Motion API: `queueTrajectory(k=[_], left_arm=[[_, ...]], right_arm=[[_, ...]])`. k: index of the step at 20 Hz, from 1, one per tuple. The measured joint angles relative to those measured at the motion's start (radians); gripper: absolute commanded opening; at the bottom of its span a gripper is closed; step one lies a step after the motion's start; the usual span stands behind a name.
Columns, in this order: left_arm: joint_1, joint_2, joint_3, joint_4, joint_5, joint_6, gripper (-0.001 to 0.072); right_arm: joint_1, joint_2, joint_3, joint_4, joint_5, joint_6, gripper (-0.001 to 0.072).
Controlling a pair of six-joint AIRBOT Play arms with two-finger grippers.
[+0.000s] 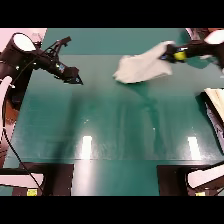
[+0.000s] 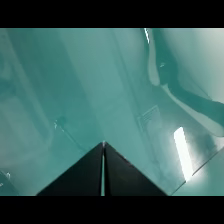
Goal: Fold the shirts.
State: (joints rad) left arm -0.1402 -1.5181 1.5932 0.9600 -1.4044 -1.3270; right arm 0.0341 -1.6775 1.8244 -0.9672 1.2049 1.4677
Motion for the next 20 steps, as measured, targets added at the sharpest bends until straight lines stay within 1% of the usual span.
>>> queueTrajectory(k=[5,8,10,14,20], left_arm=[[-0.101,0.002,0.000,-0.002,0.051,-0.002,0.0027],[-0.147,0.002,0.000,-0.002,0.091,-0.005,0.0027],[-0.169,0.002,0.000,-0.003,0.111,-0.006,0.0027],[-0.193,0.002,0.000,-0.008,0.130,-0.010,0.0027],[-0.202,0.002,0.000,-0.015,0.137,-0.026,0.0027]], right_arm=[[-0.329,0.182,-0.152,-0.043,-0.019,-0.008,0.0016],[-0.491,0.241,-0.199,-0.050,-0.038,-0.033,0.0017],[-0.565,0.259,-0.211,-0.050,-0.033,-0.056,0.0016],[-0.634,0.274,-0.176,-0.048,-0.019,-0.095,0.0016],[-0.669,0.279,0.007,-0.048,0.024,-0.137,0.0016]])
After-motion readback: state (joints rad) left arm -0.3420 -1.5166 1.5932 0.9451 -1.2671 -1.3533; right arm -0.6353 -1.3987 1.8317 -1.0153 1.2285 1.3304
